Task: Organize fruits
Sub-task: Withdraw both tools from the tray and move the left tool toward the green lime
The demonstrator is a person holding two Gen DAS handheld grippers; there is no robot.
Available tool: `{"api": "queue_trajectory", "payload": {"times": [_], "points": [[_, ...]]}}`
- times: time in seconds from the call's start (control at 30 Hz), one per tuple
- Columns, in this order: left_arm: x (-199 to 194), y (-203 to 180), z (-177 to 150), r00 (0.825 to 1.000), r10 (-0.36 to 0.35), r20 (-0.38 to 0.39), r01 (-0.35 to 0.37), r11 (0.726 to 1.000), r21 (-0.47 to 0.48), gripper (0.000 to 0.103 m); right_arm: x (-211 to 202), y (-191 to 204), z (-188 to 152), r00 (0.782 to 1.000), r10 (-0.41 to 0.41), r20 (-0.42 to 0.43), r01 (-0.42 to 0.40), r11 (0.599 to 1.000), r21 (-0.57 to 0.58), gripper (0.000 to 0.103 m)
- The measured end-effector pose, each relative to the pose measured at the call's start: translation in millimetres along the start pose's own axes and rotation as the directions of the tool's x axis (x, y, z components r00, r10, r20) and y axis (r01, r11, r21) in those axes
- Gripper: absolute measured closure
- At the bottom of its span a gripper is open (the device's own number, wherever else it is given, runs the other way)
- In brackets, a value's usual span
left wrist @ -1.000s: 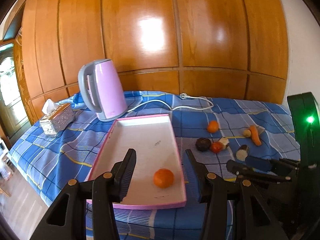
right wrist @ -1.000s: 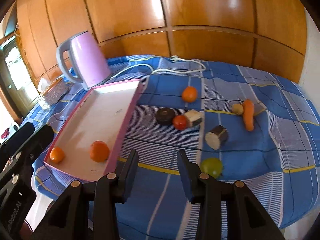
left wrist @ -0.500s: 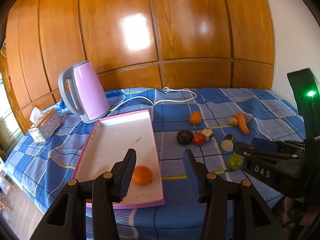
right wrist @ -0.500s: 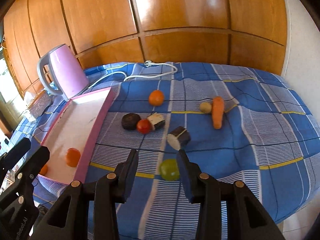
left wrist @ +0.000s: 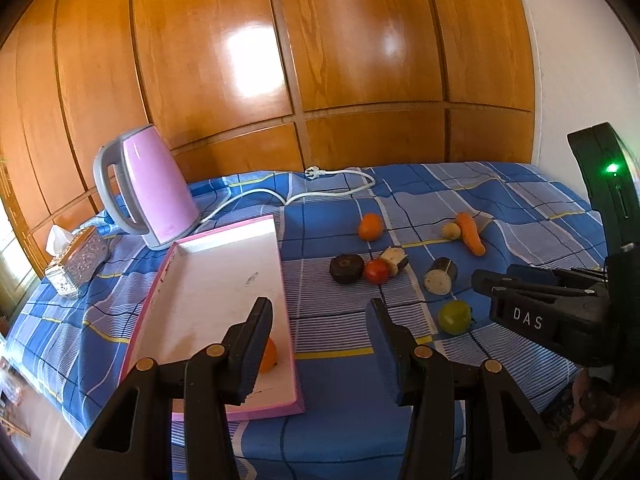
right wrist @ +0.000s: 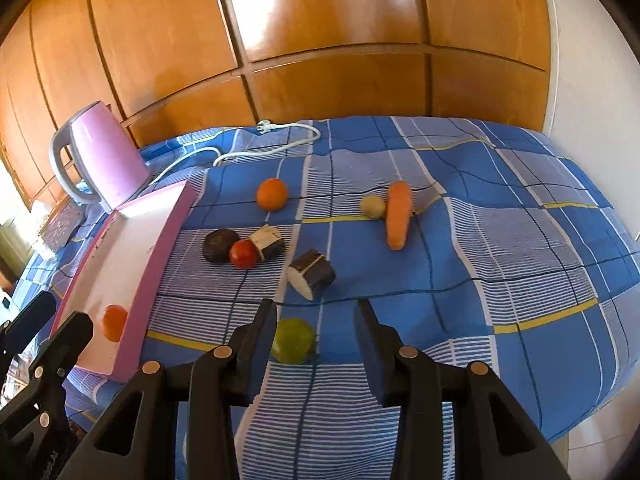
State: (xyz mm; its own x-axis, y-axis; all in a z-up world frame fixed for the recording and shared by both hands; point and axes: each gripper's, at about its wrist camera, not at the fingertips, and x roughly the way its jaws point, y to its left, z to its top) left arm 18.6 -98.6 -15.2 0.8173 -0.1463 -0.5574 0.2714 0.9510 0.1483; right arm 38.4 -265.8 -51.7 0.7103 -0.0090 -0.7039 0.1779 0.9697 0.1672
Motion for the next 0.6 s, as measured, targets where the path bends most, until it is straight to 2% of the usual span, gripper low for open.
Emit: {"api": "queue_trajectory", "payload": {"times": [0.17, 0.3, 0.4, 0.6], "points": [[5.8, -4.7, -0.9, 1.000, -0.013, -0.015, 0.014, 1.000, 0.011, 0.054, 2.4, -7.6, 0.8, 1.000, -0.014, -0.002, 0.014, 1.000, 0.015, 0.063], [18.5, -7.4, -2.8, 0.997, -0.050, -0.058, 0.051, 0.999, 0.001, 0.054, 5.9, -17.1, 1.5, 1.000, -0.029, -0.007, 0.029, 0.999, 0.039, 0.063], [31.4, -8.2, -6.6, 0.990, -0.092, -0.104, 0.089, 0.996, -0.027, 0.054, 10.4, -25.9, 0.8, 0.999, -0.039, -0.017, 0.040, 0.997, 0.063, 0.063], [53.4, -19.7, -11.9, 0.965, -0.200, -0.170, 0.194, 0.980, -0.049, 0.054, 18.6, -45.2, -1.4, 0.997, -0.061, -0.038, 0.065, 0.991, 0.114, 0.063]]}}
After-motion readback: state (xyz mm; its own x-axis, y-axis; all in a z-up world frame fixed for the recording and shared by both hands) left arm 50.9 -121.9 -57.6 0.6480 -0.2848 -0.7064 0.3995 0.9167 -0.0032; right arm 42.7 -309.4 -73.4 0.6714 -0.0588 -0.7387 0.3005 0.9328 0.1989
